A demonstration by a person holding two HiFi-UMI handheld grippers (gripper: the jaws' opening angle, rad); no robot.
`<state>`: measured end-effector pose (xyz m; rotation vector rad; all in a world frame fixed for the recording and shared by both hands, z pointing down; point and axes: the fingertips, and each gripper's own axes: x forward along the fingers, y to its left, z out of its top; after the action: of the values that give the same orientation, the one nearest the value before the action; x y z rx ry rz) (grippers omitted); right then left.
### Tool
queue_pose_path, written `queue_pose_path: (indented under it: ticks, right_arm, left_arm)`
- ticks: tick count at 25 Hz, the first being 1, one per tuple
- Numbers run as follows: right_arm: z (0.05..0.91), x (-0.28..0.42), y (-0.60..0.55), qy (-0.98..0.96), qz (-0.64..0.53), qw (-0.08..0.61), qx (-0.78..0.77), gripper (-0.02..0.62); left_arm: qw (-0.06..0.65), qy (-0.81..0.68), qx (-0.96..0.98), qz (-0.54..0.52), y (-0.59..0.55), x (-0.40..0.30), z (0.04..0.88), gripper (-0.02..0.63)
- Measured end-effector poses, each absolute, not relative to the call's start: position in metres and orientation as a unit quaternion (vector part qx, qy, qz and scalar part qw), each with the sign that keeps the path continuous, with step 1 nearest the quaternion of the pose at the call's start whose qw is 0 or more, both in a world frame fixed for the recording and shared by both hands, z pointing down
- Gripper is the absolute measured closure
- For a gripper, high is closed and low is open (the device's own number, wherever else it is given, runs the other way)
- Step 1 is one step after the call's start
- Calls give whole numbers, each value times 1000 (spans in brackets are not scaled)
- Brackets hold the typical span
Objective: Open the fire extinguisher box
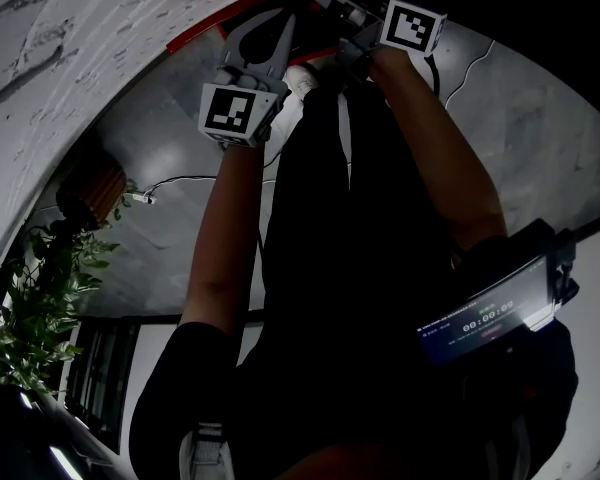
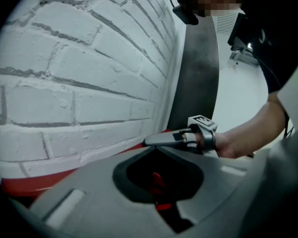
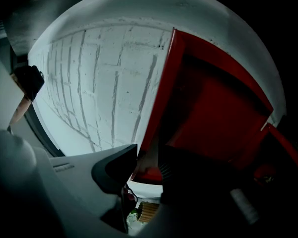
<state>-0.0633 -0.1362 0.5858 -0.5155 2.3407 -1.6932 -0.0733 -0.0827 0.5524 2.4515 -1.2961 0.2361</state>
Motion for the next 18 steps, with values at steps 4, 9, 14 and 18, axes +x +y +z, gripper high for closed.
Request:
queue_pose_path:
  ticks: [4, 9, 14, 18]
  right_arm:
    - [583, -67, -147, 797, -567, 109, -175, 468]
    - [582, -68, -156, 800, -560, 107, -185, 466]
    - [586, -64, -156, 804, -552, 91, -200, 420]
    - [584, -64, -148, 809, -549, 83, -195, 423]
  left_arm:
    - [177, -461, 865, 81, -89, -77, 552, 603]
    - [175, -464, 864, 82, -90, -78, 550, 603]
    - [175, -469, 862, 83, -86, -81, 550, 604]
    - [175, -473, 859, 84, -79, -84, 551, 603]
